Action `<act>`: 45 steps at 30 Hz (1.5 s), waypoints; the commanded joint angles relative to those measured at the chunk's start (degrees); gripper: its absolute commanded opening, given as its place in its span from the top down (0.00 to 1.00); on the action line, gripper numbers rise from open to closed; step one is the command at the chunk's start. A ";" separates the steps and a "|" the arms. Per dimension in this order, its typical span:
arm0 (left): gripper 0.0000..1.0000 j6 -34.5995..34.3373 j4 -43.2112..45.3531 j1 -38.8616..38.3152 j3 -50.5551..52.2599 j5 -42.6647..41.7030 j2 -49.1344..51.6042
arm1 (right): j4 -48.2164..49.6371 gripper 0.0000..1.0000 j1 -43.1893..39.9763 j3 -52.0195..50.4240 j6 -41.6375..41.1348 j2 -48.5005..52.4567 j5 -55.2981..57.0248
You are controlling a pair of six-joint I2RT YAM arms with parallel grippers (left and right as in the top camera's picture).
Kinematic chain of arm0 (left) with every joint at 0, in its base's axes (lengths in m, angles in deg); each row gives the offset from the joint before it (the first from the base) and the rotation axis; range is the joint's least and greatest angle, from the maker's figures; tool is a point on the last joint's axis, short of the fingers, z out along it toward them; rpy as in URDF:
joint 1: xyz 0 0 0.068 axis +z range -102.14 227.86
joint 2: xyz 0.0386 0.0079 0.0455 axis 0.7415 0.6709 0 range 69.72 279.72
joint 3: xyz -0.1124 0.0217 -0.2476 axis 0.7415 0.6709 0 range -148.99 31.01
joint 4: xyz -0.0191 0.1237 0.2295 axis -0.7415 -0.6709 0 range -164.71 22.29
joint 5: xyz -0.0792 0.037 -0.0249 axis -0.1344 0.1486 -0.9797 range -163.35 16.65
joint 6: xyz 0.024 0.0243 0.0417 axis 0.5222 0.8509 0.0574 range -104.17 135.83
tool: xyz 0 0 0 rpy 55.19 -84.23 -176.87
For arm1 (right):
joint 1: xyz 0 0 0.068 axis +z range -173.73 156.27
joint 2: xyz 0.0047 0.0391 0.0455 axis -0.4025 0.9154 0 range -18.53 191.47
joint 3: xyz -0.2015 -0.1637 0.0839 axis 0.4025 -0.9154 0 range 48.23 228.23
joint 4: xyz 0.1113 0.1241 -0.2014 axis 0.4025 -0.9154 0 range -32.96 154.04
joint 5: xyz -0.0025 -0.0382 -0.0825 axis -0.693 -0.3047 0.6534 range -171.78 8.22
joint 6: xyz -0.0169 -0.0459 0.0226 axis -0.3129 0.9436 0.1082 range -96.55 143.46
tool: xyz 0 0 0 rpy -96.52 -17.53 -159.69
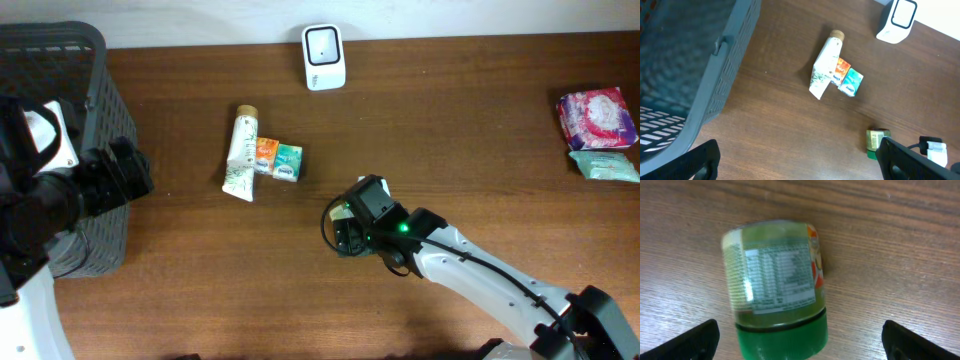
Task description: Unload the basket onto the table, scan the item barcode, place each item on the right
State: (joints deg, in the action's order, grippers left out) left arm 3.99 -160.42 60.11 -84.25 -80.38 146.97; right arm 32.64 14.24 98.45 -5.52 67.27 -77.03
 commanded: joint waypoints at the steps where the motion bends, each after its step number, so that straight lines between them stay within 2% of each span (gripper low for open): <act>1: 0.01 -0.55 0.04 0.28 0.07 0.00 -0.09 | 4.61 0.01 0.44 -3.10 -0.44 0.22 -1.92; 7: 0.01 -0.55 0.04 0.28 0.07 0.00 -0.09 | 9.25 0.00 0.42 -3.34 -0.46 2.45 -4.55; 10: 0.01 -0.55 0.04 0.28 0.07 0.00 -0.09 | 15.65 0.00 0.20 -3.32 0.24 6.16 -4.55; 12: 0.01 -0.55 0.04 0.28 0.07 0.00 -0.09 | 18.73 0.10 0.20 -3.28 0.22 6.43 -4.55; 14: 0.01 -0.52 0.04 0.28 0.07 0.00 -0.09 | 19.67 0.11 0.20 -3.28 0.46 6.49 -3.85; 16: 0.01 -0.55 0.04 0.28 0.07 0.00 -0.09 | 18.95 0.17 0.20 -3.28 2.62 6.91 -4.11; 21: 0.01 -0.52 0.04 0.28 0.07 0.00 -0.09 | 19.37 0.17 0.22 -2.73 3.28 10.45 -5.66; 24: 0.01 -0.55 0.04 0.28 0.07 0.00 -0.09 | 15.15 0.26 0.17 0.94 5.05 10.34 -5.62; 28: 0.01 -0.52 0.04 0.28 0.07 0.00 -0.09 | 4.15 0.37 -0.15 9.51 4.98 10.34 -5.79; 30: 0.01 -0.55 0.04 0.28 0.07 0.00 -0.09 | -1.86 0.41 -1.97 14.84 5.01 10.34 -9.01; 32: 0.01 -0.55 0.04 0.28 0.07 0.00 -0.09 | -5.49 0.50 -5.66 18.25 5.03 10.34 -18.36; 35: 0.01 -0.55 0.04 0.28 0.07 0.00 -0.09 | -9.75 0.49 -12.31 18.86 4.98 10.36 -31.12; 37: 0.01 -0.52 0.04 0.28 0.07 0.00 -0.09 | -16.37 0.48 -15.34 18.75 5.01 10.49 -29.62; 38: 0.01 -0.55 0.04 0.28 0.07 0.00 -0.09 | -19.26 0.43 -16.39 18.47 6.45 10.62 -29.40; 39: 0.01 -0.52 0.04 0.28 0.07 0.00 -0.09 | -21.24 0.39 -16.79 18.12 7.67 10.82 -29.38; 43: 0.01 -0.55 0.04 0.28 0.07 0.00 -0.09 | -28.74 0.37 -16.96 17.16 10.34 11.13 -27.17; 45: 0.01 -0.55 0.04 0.28 0.07 0.00 -0.09 | -30.71 0.33 -16.96 17.16 10.80 11.13 -26.32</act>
State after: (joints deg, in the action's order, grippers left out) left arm 3.99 -160.42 60.11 -84.25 -80.36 146.97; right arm 3.84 -2.70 115.82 3.01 78.18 -104.15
